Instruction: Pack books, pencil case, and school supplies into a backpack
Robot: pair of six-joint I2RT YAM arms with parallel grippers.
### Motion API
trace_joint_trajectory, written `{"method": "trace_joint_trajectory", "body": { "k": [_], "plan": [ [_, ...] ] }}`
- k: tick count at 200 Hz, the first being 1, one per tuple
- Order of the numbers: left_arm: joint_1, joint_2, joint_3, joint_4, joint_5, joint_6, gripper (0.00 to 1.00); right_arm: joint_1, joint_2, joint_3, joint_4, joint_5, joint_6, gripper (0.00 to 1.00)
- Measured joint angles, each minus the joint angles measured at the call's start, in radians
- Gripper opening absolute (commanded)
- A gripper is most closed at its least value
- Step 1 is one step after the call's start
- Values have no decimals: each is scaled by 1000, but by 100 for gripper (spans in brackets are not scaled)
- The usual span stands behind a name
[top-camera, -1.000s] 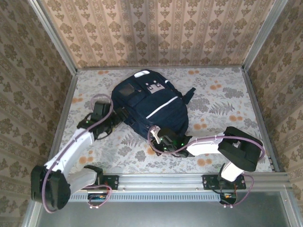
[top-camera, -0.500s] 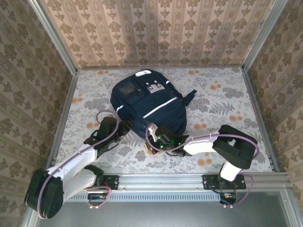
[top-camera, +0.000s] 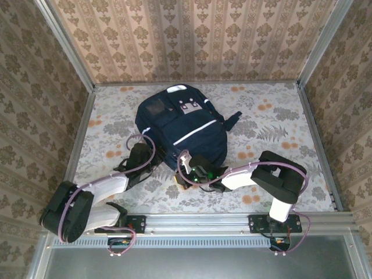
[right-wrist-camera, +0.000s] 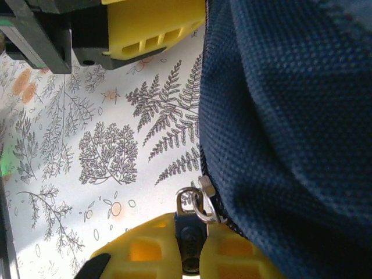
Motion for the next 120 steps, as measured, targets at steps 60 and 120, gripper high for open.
{"method": "trace_joint_trajectory", "body": {
  "k": [60,120],
  "plan": [
    [23,122,115,-45,-40,50,0,-4,60,121,-124,51,7,0],
    [87,140,226,-227,-14,98,0,-5,79,173,-219,109,33,0]
  ]
}}
